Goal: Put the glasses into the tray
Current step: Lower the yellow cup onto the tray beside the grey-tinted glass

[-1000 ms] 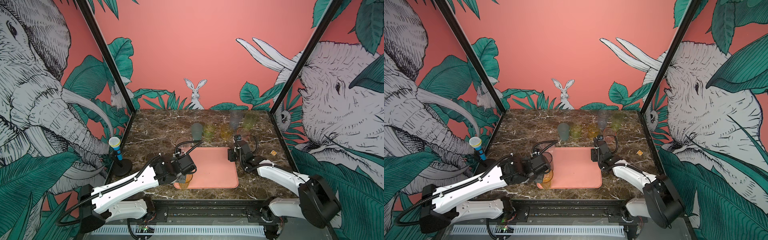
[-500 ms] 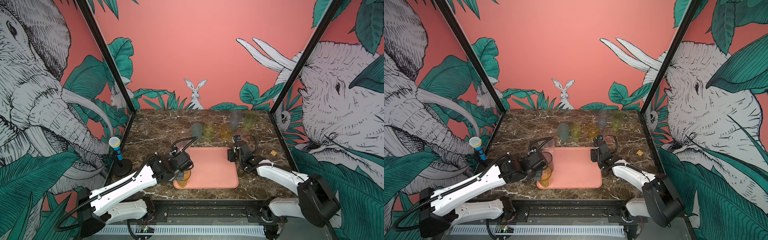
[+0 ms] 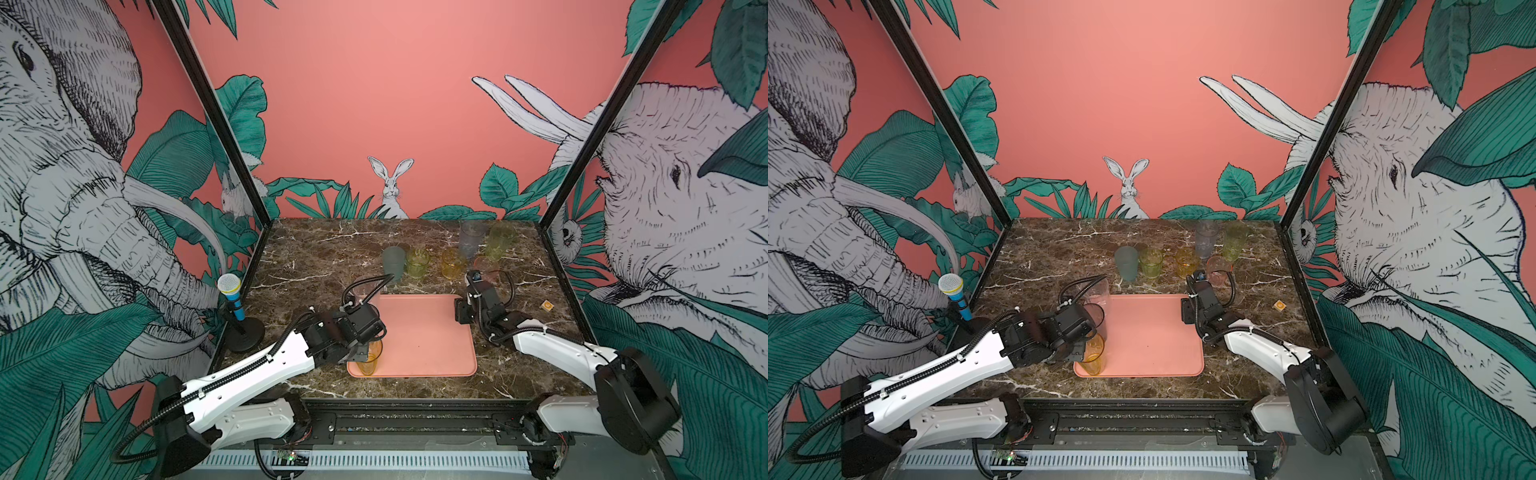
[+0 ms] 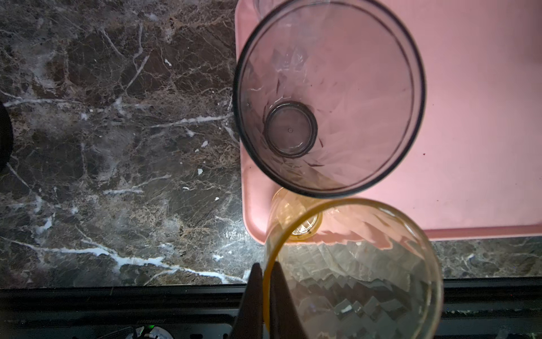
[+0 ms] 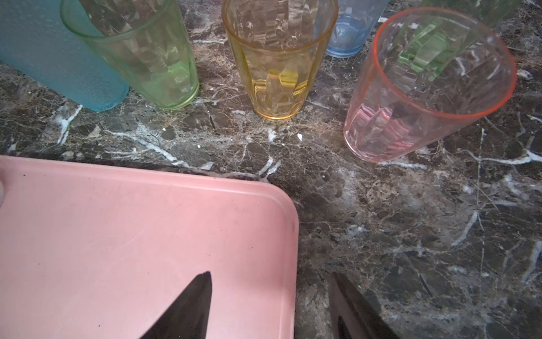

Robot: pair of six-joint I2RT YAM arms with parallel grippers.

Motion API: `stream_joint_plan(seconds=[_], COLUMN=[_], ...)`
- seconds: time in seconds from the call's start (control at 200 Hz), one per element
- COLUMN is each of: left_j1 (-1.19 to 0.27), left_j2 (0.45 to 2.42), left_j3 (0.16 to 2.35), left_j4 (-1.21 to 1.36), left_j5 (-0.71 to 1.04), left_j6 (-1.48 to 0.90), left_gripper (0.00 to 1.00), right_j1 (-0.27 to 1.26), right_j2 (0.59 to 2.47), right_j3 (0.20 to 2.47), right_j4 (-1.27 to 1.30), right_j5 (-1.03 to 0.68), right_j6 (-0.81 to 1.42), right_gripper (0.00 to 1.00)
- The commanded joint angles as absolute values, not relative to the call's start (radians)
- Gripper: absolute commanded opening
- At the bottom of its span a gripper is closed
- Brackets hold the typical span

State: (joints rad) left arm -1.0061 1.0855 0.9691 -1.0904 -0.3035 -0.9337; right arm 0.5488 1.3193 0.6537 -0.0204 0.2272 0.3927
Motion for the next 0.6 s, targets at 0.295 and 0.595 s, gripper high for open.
stream_joint_plan(seconds=[0.295, 0.595], left_j1=[-1.0, -0.993], left_j2=[1.063, 1.081], left_j3=[0.968, 0.969], left_j4=[-1.145, -1.139], left_j5=[-0.345, -0.34], left_j6=[-0.939, -0.933], left_gripper=[0.0, 0.1], right_j1=[0.545, 0.545], right_j2=[1.32, 1.321], right_j3=[0.684, 0.684], right_j4=[-0.006, -0.005], right_j5=[0.225, 0.223], right_j6=[0.399, 0.399], right_gripper=[0.66, 0.66])
